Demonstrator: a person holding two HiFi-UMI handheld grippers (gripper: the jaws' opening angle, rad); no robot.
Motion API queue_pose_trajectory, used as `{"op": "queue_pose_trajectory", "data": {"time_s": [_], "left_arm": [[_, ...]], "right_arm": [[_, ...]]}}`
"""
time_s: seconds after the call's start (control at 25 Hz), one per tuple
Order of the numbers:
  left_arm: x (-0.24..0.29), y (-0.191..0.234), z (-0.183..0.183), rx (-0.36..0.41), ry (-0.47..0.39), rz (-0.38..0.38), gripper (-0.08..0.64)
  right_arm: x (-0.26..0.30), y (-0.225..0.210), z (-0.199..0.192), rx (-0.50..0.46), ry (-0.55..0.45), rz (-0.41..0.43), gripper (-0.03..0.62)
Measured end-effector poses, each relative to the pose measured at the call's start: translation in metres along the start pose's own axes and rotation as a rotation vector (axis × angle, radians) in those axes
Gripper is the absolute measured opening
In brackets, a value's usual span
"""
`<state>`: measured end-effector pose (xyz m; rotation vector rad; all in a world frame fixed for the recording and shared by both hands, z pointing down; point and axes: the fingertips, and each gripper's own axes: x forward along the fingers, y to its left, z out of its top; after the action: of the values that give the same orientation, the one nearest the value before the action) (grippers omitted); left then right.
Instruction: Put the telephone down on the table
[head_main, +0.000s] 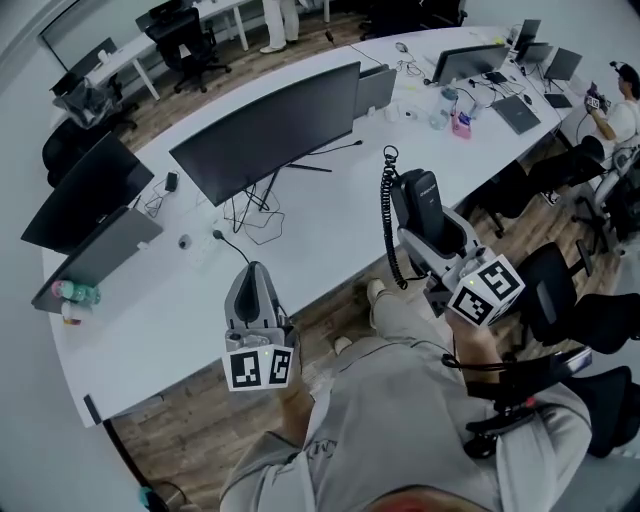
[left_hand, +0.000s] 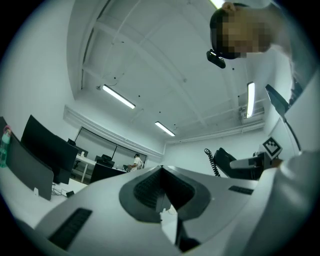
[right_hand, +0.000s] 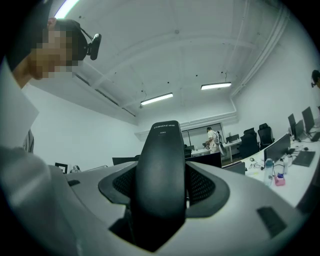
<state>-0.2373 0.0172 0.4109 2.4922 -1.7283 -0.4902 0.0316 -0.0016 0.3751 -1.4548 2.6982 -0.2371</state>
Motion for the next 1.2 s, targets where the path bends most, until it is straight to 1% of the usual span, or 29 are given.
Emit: {"op": "queue_pose_trajectory", "data": {"time_s": [0.12, 0.24, 0.36, 0.6, 0.84, 1.2], "left_arm": [[-0.006, 0.014, -0.007, -0.060, -0.002, 0.024, 0.011], [-0.012, 0.028, -0.011, -0.072, -0.003, 0.069, 0.011], [-0.017, 0.029, -0.010, -0.066, -0.013, 0.108, 0.011], [-0.009, 0.040, -0.008, -0.027, -0.022, 0.153, 0.011], [0.023, 0.048, -0.011, 0.011, -0.004, 0.184, 0.011], [0.110, 0.037, -0.023, 0.068, 0.057, 0.158, 0.011]], "right_arm": [[0.014, 0.008, -0.001, -0.005, 0.006, 0.023, 0.284], [0.033, 0.020, -0.002, -0.017, 0.012, 0.067, 0.284], [0.042, 0.025, -0.003, -0.012, 0.014, 0.112, 0.284], [0.075, 0.023, -0.016, 0.016, 0.021, 0.180, 0.284], [0.116, -0.004, -0.027, 0.063, 0.031, 0.222, 0.284], [0.183, -0.063, -0.032, 0.120, 0.050, 0.267, 0.284]]}}
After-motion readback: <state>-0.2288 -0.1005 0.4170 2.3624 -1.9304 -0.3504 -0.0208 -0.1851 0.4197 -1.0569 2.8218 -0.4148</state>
